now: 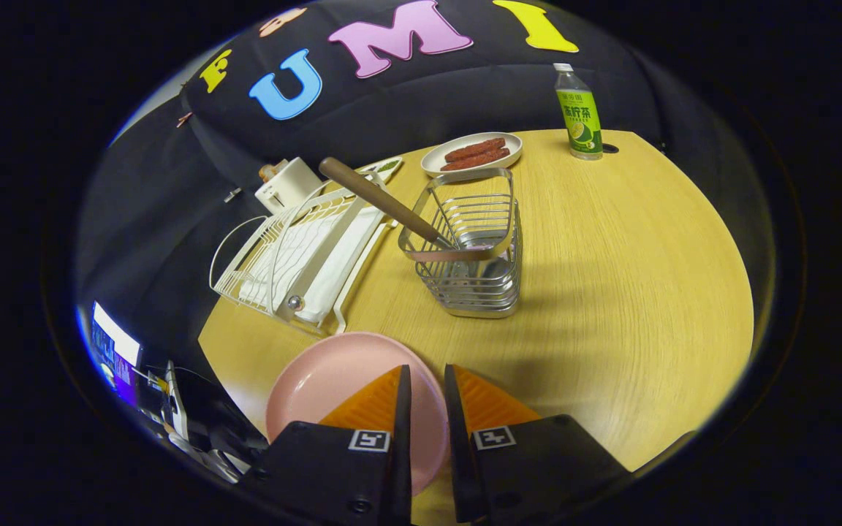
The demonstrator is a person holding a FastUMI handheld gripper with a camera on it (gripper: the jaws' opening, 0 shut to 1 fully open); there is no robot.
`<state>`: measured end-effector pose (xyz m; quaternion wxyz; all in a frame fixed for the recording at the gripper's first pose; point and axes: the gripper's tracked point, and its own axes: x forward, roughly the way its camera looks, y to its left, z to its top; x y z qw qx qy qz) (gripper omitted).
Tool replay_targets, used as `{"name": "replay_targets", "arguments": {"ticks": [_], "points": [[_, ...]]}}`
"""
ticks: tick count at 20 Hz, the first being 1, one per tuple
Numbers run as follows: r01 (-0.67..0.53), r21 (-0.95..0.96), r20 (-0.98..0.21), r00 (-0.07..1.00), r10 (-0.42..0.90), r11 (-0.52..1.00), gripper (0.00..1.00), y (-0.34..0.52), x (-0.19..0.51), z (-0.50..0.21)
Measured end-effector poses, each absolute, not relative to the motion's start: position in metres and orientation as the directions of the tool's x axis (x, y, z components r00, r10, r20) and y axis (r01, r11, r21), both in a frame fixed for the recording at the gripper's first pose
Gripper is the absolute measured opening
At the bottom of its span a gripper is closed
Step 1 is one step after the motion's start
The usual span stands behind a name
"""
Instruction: Take the plate from the dish rack, then take the spoon from the basket and place it into the plate.
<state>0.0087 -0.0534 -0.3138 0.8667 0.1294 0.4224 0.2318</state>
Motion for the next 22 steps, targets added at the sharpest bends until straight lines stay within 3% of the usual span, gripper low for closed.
{"name": "replay_targets", "arguments": {"ticks": [1, 2, 4, 5, 6, 12, 22], "points": [[-0.315, 0.400, -0.662, 0.550, 0.509, 0.861, 0.28, -0.054, 0.010, -0.310], [-0.343, 0.375, -0.647, 0.568, 0.508, 0.861, 0.35, -0.057, 0.012, -0.303], [-0.405, 0.332, -0.611, 0.596, 0.521, 0.852, 0.67, -0.056, 0.012, -0.288], [-0.430, 0.304, -0.594, 0.612, 0.522, 0.850, 0.92, -0.058, 0.013, -0.276], [-0.453, 0.274, -0.570, 0.634, 0.523, 0.848, 0.99, -0.055, 0.016, -0.271], [-0.537, 0.085, -0.408, 0.750, 0.521, 0.839, 0.98, -0.037, 0.045, -0.215], [-0.490, 0.026, -0.403, 0.792, 0.458, 0.871, 0.97, -0.016, 0.119, -0.220]]}}
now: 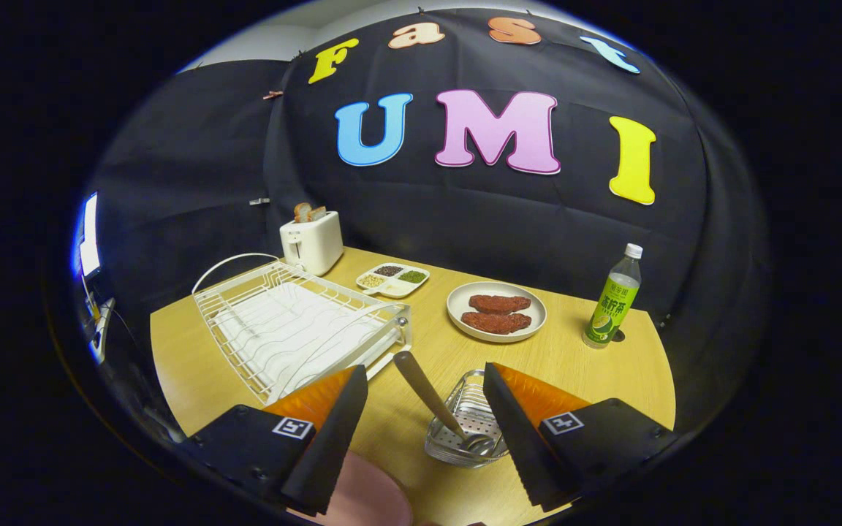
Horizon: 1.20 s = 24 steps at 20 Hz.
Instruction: Take the plate from the dish rack, then take the spoon from the basket and place it into the plate.
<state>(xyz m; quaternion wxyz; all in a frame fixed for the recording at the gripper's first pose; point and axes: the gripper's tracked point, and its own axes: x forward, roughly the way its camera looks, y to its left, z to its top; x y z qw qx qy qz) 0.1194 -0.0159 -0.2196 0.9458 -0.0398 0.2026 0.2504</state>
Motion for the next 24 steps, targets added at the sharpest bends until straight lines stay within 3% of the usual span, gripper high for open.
{"name": "replay_targets", "arguments": {"ticks": [4, 9, 13, 18, 24], "points": [[-0.484, 0.019, -0.422, 0.789, 0.446, 0.875, 0.94, -0.001, 0.130, -0.233], [-0.475, -0.051, -0.450, 0.796, 0.404, 0.879, 0.64, 0.006, 0.140, -0.250], [-0.423, -0.092, -0.467, 0.818, 0.336, 0.901, 0.28, -0.003, 0.149, -0.253], [-0.377, -0.113, -0.452, 0.843, 0.290, 0.919, 0.13, -0.010, 0.156, -0.232], [-0.244, -0.111, -0.469, 0.868, 0.166, 0.963, 0.13, -0.035, 0.153, -0.199]]}}
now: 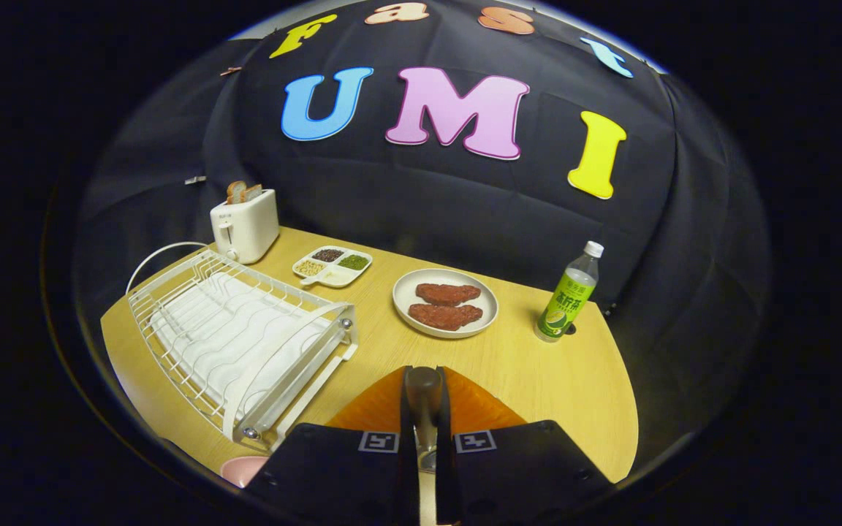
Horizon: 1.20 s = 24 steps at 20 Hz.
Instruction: Take the plate from the dish rack, then take the spoon from the basket and place it into the plate.
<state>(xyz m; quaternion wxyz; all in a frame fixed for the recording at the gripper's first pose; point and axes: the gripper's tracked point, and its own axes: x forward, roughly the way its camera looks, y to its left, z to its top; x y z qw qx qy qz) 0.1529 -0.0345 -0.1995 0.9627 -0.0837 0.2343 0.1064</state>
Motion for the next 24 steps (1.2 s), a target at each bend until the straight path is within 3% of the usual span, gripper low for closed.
{"name": "replay_targets", "arguments": {"ticks": [8, 13, 20, 24], "points": [[-0.099, -0.022, -0.372, 0.924, 0.084, 0.995, 0.13, -0.044, 0.147, -0.102], [-0.069, 0.046, -0.384, 0.920, 0.081, 0.997, 0.13, -0.044, 0.112, -0.085], [-0.041, 0.068, -0.435, 0.898, 0.067, 0.997, 0.13, -0.044, 0.064, -0.118], [-0.097, -0.025, -0.495, 0.866, 0.072, 0.995, 0.13, -0.036, 0.036, -0.155]]}}
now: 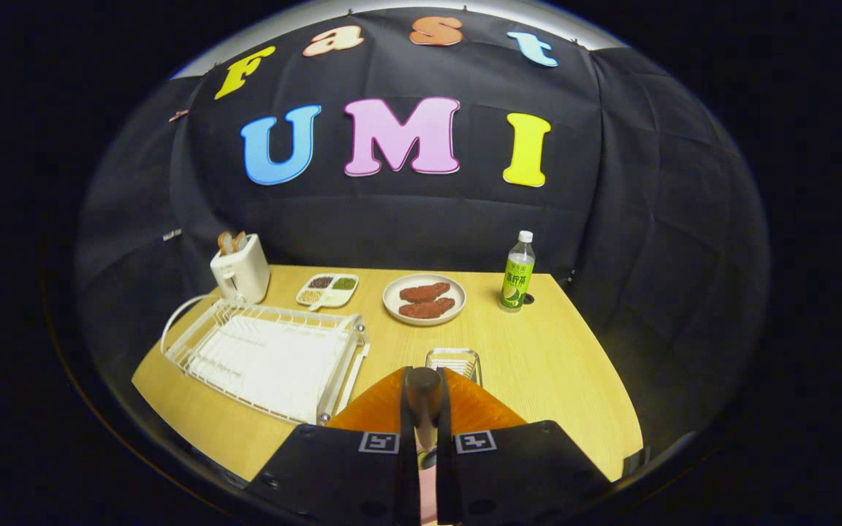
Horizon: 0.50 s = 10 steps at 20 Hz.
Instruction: Take the plate from the dish rack, then take the spoon from the basket and place it into the plate.
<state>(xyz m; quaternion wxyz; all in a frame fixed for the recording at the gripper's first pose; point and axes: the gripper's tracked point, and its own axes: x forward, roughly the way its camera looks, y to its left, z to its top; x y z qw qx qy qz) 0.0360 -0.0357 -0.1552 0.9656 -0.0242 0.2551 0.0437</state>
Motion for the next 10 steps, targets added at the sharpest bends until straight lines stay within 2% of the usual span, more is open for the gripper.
{"name": "replay_targets", "arguments": {"ticks": [4, 10], "points": [[-0.102, -0.083, -0.585, 0.810, 0.034, 0.991, 0.13, -0.030, 0.007, -0.203], [-0.201, -0.104, -0.639, 0.764, 0.089, 0.974, 0.13, 0.000, -0.019, -0.250]]}}
